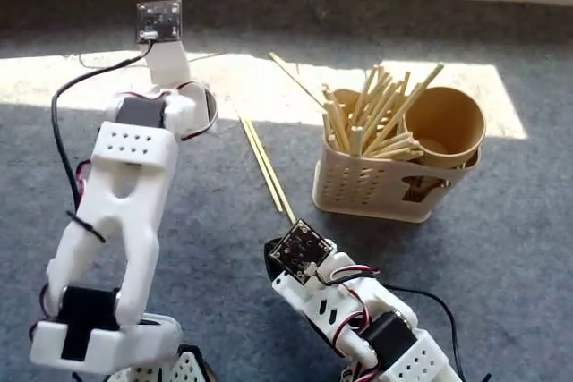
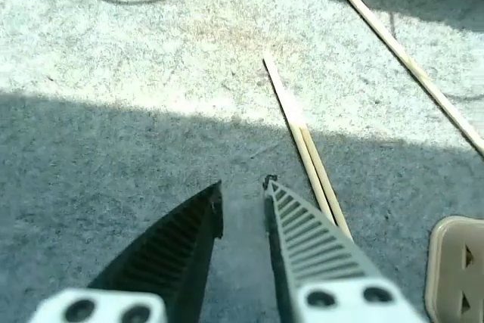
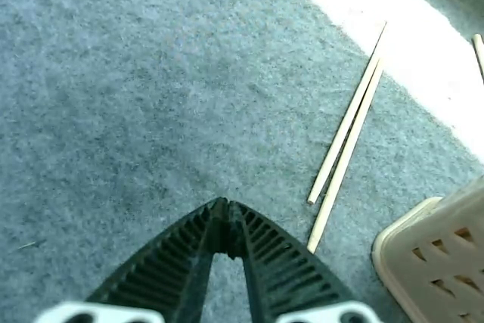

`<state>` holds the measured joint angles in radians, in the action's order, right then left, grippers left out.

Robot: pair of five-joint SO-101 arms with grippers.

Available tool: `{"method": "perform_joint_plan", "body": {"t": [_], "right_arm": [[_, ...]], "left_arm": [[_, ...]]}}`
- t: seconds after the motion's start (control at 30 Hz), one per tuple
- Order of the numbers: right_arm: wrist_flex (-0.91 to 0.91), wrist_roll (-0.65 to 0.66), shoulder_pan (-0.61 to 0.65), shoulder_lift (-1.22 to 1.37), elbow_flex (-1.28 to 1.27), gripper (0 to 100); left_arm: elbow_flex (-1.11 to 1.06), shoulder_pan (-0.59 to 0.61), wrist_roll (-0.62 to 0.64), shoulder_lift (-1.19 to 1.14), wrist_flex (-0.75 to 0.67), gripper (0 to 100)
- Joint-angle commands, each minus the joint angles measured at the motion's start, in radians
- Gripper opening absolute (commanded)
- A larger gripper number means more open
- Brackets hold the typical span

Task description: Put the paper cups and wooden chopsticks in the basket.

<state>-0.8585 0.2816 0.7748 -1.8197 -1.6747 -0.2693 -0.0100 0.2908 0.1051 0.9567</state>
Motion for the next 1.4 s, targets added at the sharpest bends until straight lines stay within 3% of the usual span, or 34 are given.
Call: {"method": "perform_joint_plan", "body": {"t": [0.0,0.33,1.37], "right_arm": [[0.025,0.009,-0.01,-0.016,-0.099,0.6],[0.025,0.009,-0.01,-0.016,-0.099,0.6],[0.025,0.009,-0.01,-0.016,-0.099,0.6]], "left_arm": [[0.097,-0.024,0.011,-0.096,0.0,15],[0.217,-0.073,0.014,-0.295,0.005,16],[0.272,-0.136,0.017,-0.489,-0.081,16]]}}
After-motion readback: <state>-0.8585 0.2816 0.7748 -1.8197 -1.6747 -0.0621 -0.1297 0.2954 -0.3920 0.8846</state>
